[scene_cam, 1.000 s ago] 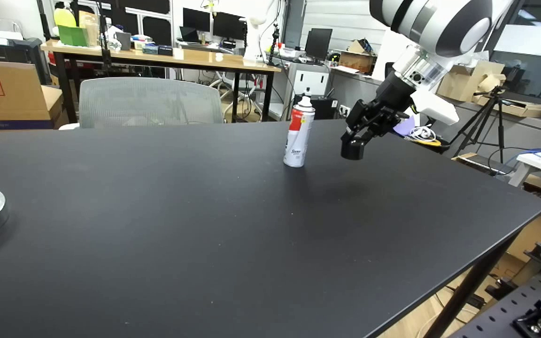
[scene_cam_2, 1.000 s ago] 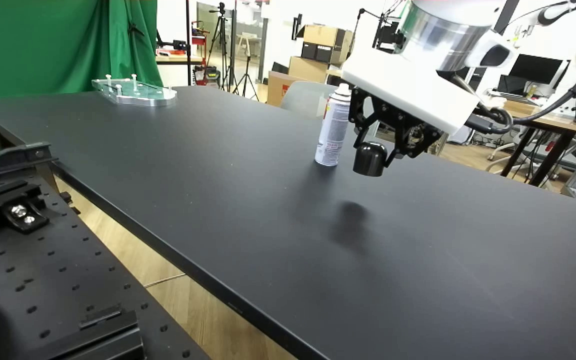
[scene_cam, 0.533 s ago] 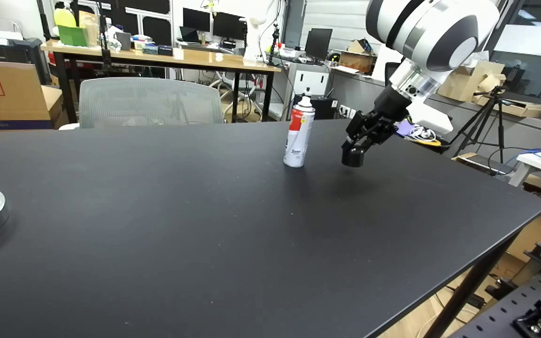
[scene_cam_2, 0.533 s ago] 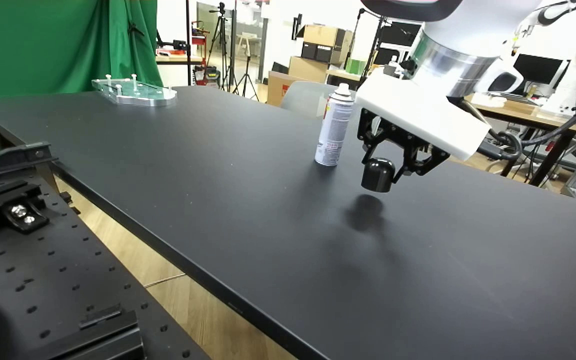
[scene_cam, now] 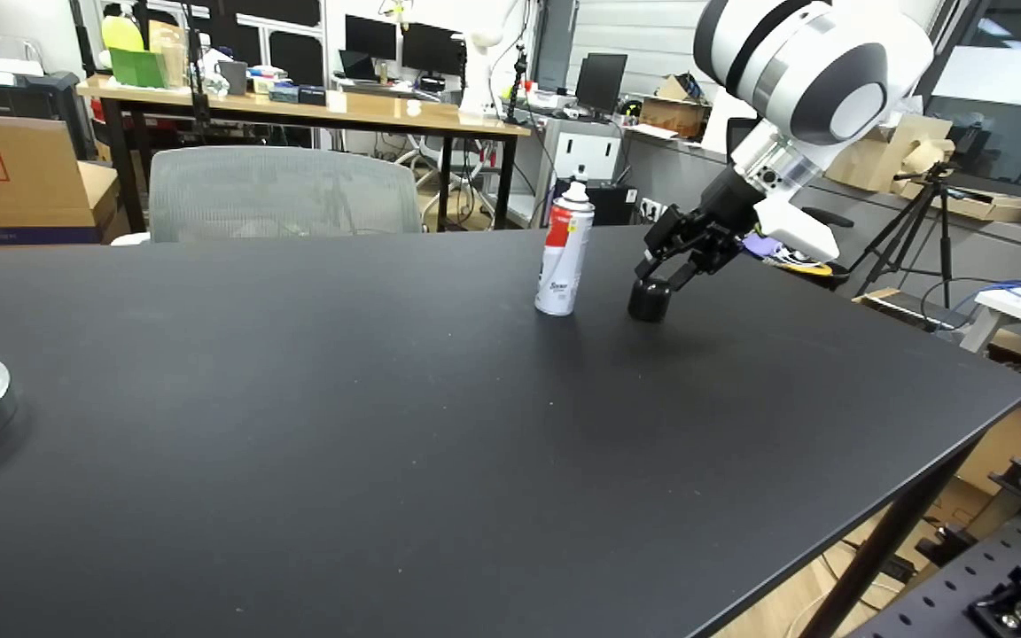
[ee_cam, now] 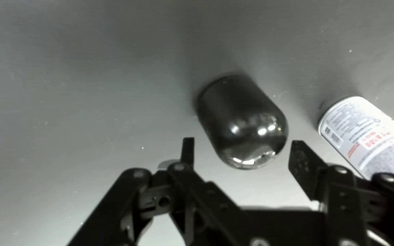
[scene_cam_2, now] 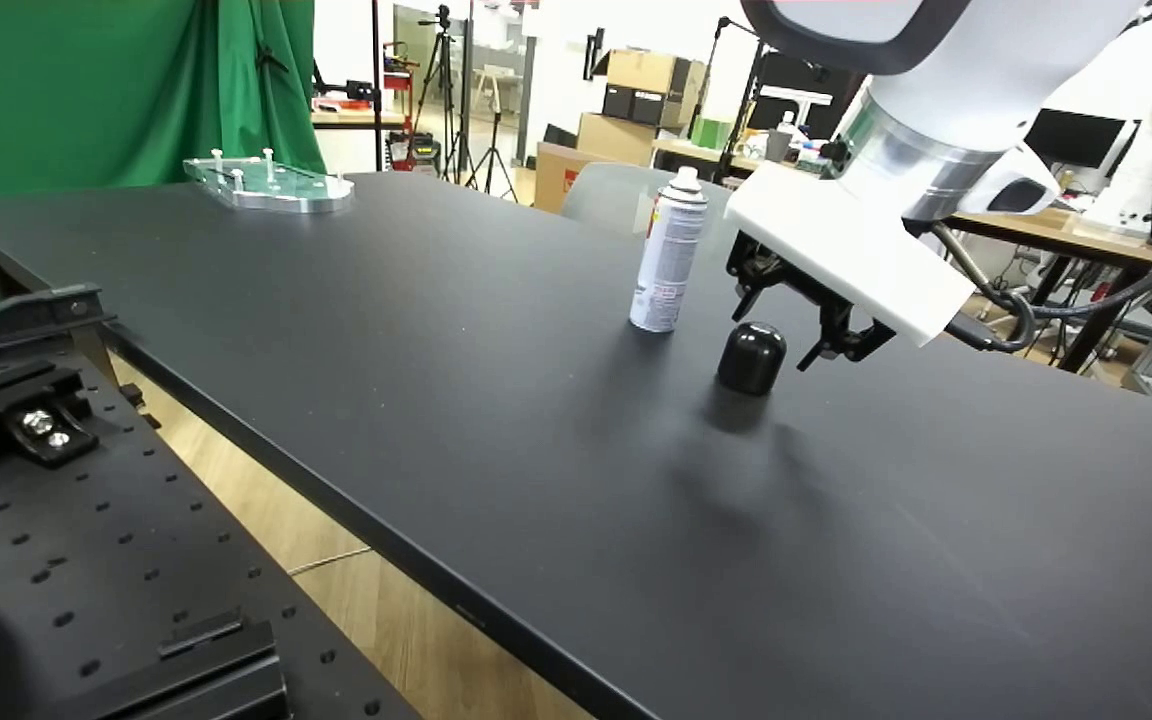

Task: Take the black lid from the top of the white can and put it on the table

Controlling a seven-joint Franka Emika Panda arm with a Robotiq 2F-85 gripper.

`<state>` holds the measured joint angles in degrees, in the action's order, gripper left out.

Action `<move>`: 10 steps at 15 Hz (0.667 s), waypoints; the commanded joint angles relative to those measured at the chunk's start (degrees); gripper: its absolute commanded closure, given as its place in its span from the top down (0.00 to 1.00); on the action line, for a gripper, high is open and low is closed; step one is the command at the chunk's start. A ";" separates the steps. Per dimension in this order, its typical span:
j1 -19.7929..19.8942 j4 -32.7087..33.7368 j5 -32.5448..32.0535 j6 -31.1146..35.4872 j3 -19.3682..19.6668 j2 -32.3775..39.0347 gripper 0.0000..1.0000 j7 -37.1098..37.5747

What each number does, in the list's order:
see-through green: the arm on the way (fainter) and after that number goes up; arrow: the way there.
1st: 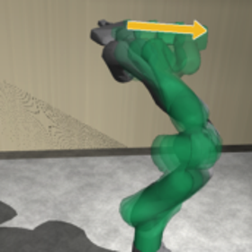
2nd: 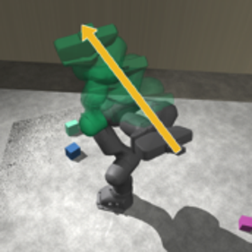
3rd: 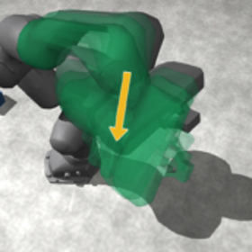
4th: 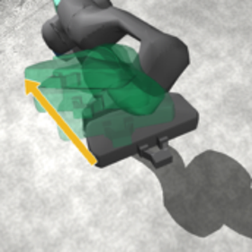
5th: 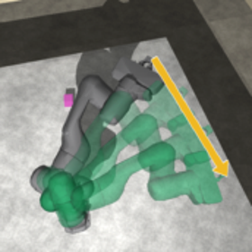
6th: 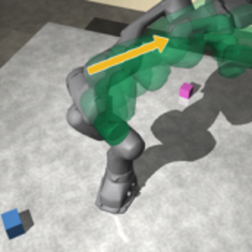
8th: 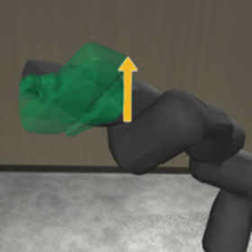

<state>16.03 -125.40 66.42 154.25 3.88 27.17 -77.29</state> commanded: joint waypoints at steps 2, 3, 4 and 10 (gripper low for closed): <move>0.87 1.59 1.99 -0.51 -0.37 -0.09 1.00 -0.43; 0.52 1.30 2.24 0.37 -0.24 -0.53 1.00 -0.15; 0.06 0.73 2.06 1.10 0.00 -1.29 1.00 0.49; -5.94 -6.49 -1.51 14.84 1.93 -9.11 1.00 6.99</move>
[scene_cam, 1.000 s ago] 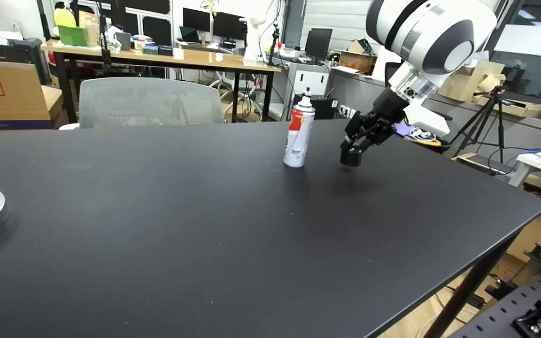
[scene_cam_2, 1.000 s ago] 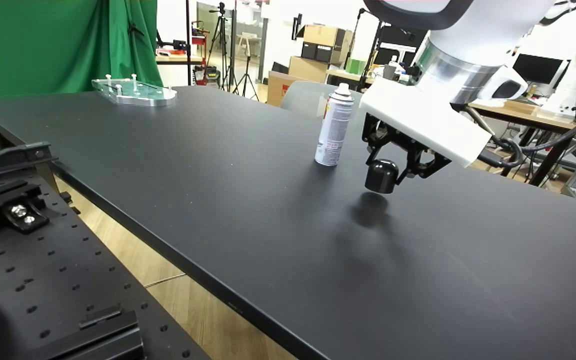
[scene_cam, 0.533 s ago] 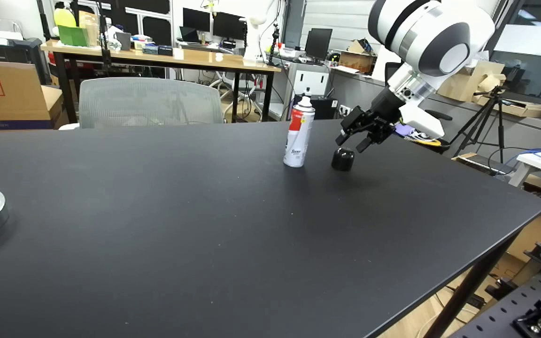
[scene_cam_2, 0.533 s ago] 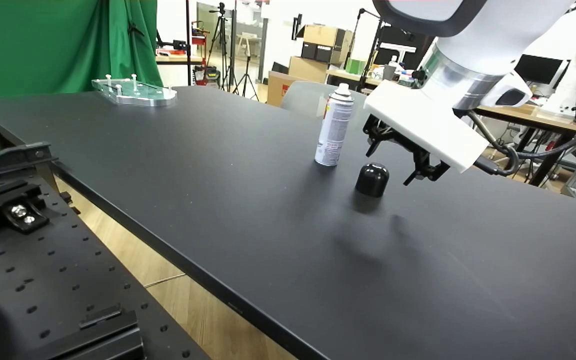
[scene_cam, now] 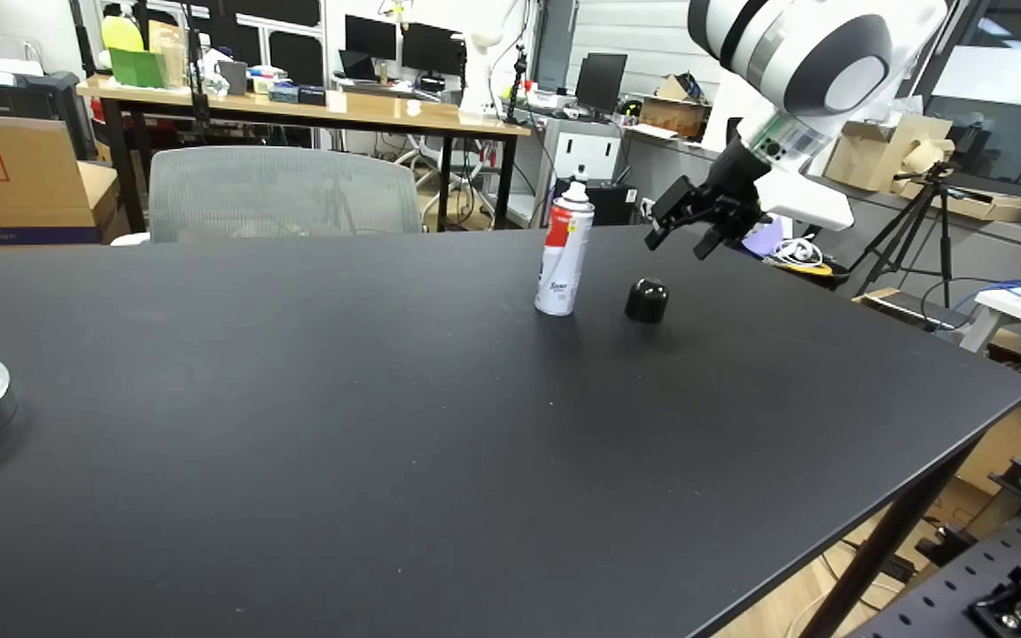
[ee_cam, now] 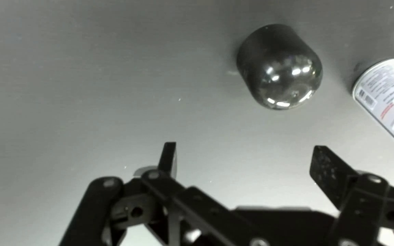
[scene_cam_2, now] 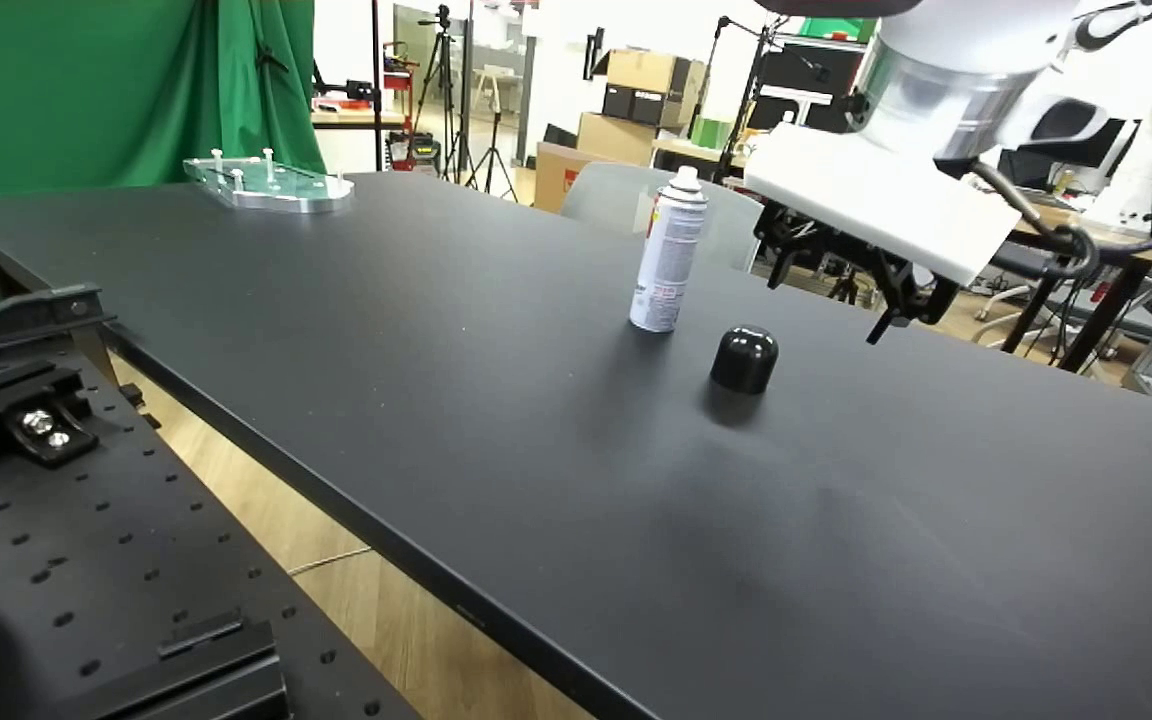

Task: Take the black lid from the top of the white can and put it on the table

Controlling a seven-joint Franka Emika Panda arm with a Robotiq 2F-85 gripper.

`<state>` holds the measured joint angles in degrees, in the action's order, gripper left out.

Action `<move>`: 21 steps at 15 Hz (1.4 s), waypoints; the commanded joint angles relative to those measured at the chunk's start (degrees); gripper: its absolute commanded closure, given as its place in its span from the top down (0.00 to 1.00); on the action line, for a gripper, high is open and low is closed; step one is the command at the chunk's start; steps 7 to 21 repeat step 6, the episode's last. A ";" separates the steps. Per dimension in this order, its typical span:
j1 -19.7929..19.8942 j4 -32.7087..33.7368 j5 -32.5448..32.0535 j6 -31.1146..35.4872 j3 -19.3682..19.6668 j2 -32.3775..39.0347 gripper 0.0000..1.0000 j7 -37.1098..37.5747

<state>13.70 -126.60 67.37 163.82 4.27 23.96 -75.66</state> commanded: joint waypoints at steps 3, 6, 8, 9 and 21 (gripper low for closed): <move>-7.51 -10.60 -12.75 9.71 3.70 -9.28 1.00 16.80; -18.86 -14.68 -24.86 6.05 16.61 -9.62 1.00 29.39; -18.86 -14.68 -24.86 6.05 16.61 -9.62 1.00 29.39; -18.86 -14.68 -24.86 6.05 16.61 -9.62 1.00 29.39; -18.86 -14.68 -24.86 6.05 16.61 -9.62 1.00 29.39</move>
